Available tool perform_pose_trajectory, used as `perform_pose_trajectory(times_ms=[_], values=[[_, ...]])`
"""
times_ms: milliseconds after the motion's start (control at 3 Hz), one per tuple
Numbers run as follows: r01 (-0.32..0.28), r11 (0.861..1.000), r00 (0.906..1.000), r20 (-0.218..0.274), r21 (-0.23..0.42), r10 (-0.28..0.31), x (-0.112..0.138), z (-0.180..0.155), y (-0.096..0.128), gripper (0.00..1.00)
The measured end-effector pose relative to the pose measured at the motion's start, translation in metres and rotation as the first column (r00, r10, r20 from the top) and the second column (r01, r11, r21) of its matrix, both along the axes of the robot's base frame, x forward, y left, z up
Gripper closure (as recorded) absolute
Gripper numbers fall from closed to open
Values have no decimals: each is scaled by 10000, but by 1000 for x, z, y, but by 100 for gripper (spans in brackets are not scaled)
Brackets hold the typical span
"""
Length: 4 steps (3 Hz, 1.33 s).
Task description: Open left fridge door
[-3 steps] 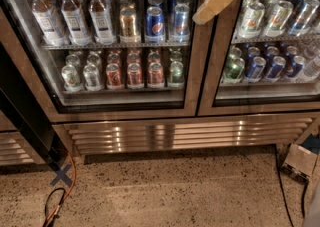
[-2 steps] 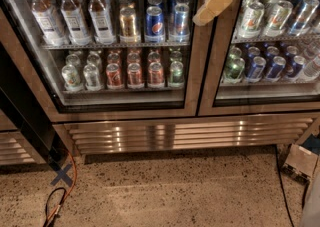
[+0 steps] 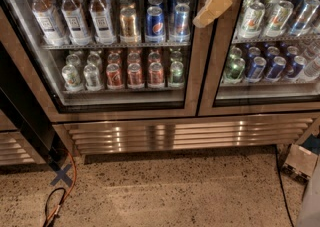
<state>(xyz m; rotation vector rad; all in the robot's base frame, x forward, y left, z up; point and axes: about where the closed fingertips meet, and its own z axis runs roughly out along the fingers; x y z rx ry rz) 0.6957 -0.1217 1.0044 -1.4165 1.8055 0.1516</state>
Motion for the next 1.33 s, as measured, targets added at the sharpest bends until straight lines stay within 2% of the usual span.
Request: perform_pose_trajectory(times_ms=[333, 667, 1000, 1333], values=[[0, 10000, 10000, -1, 0, 0, 0, 0, 0, 19], [0, 10000, 10000, -1, 0, 0, 0, 0, 0, 41], [-1, 10000, 10000, -2, 0, 1, 0, 0, 0, 81], [-2, 10000, 10000, -3, 0, 2, 0, 0, 0, 100]])
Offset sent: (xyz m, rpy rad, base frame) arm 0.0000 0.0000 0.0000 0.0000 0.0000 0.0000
